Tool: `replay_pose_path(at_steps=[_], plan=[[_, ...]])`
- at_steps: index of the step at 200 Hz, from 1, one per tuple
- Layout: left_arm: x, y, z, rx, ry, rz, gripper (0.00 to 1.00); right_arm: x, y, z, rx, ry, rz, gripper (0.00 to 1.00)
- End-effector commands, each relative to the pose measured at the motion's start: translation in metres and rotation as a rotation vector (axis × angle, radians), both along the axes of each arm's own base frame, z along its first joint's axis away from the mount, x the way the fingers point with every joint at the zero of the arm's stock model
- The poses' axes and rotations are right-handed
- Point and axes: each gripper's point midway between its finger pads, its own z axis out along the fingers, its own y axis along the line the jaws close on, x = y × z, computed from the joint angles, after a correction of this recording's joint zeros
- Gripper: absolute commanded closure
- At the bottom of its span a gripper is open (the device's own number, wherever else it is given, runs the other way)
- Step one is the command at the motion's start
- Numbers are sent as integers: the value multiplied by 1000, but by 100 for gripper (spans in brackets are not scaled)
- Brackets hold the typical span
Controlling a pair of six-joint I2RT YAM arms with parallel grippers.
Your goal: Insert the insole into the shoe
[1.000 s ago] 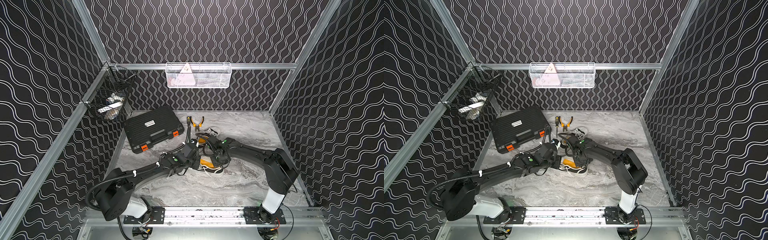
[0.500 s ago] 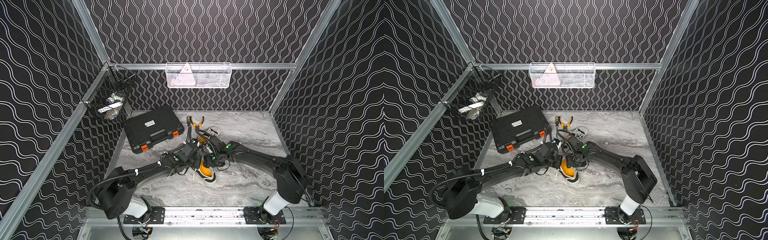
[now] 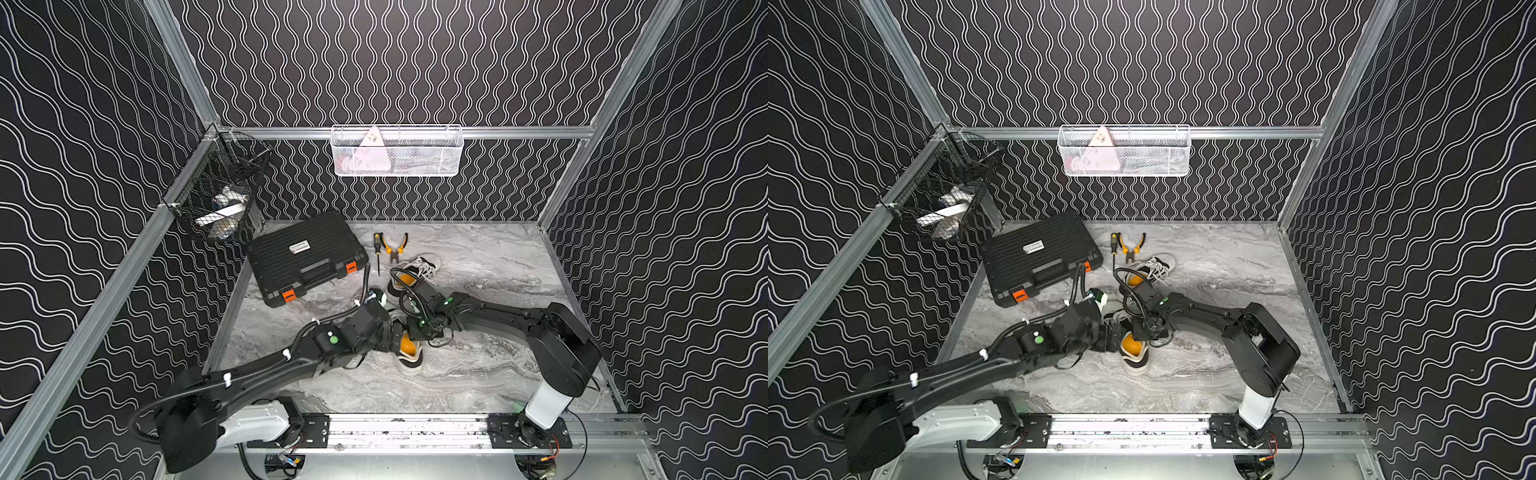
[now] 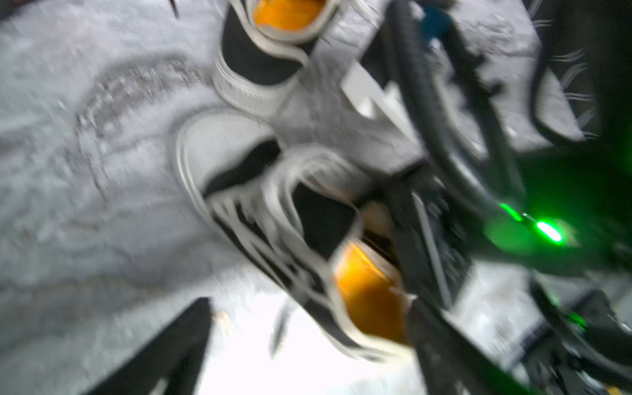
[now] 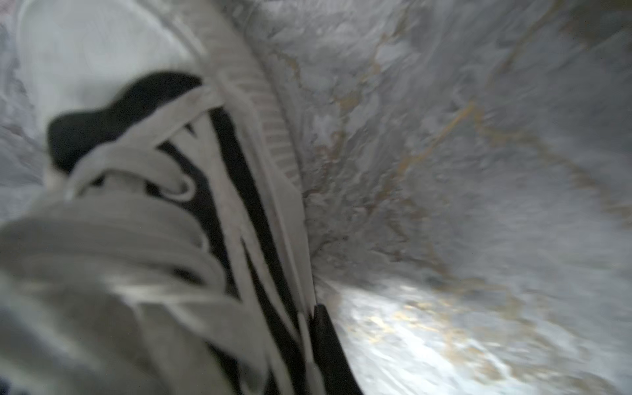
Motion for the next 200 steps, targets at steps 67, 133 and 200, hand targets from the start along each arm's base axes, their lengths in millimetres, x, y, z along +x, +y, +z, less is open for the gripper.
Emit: replay_pose_path(at_steps=[67,133,200], plan=[[-17,24,-39,188,64,152,11,-2,13,13,181,-9,-278,68],[8,6,-59,113,147,103,23,-5,12,9,182,-3,-262,66],[8,8,-65,49,152,59,63,-10,24,7,227,-1,-184,48]])
